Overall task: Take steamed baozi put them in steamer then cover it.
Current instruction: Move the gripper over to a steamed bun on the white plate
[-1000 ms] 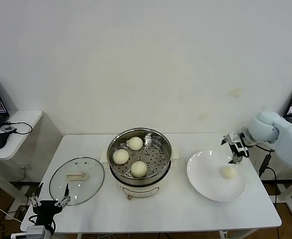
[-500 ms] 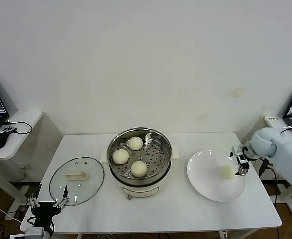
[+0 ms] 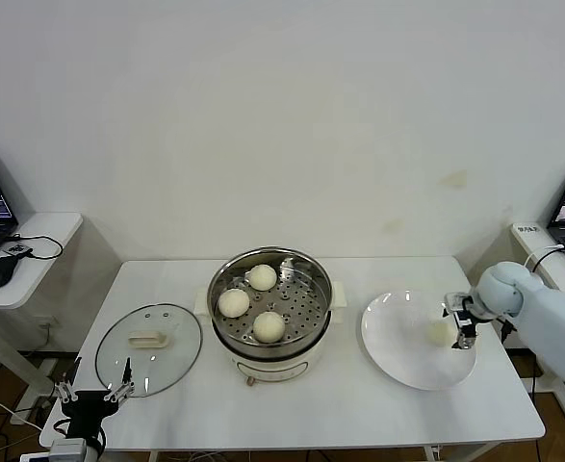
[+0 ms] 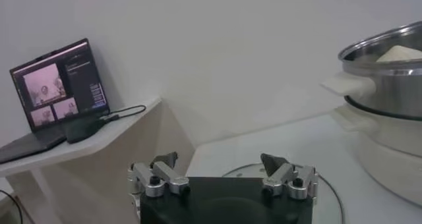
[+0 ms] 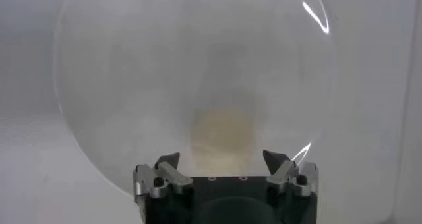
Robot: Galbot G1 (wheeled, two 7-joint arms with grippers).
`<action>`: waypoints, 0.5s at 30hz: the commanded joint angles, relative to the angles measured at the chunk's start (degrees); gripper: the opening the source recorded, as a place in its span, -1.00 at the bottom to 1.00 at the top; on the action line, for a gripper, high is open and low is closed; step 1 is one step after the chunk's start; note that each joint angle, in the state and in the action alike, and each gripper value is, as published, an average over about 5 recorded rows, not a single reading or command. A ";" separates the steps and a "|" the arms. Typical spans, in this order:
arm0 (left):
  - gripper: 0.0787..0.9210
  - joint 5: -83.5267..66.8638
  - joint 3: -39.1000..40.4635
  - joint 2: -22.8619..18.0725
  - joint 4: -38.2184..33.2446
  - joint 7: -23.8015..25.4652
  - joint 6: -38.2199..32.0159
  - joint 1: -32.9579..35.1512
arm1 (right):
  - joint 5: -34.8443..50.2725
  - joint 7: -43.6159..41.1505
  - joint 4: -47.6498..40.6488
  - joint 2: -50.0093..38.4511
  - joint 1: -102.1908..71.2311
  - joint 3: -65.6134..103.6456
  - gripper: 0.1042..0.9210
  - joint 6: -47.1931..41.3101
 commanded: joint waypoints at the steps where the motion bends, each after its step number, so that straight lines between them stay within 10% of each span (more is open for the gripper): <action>1: 0.77 0.05 0.02 -0.10 0.07 -0.01 -0.01 0.05 | -0.70 0.54 -1.54 1.40 -1.19 1.07 0.56 0.25; 15: 0.77 0.04 0.08 -0.17 0.17 0.02 -0.05 0.00 | -0.59 0.40 -1.68 1.72 -1.22 1.16 0.35 -0.25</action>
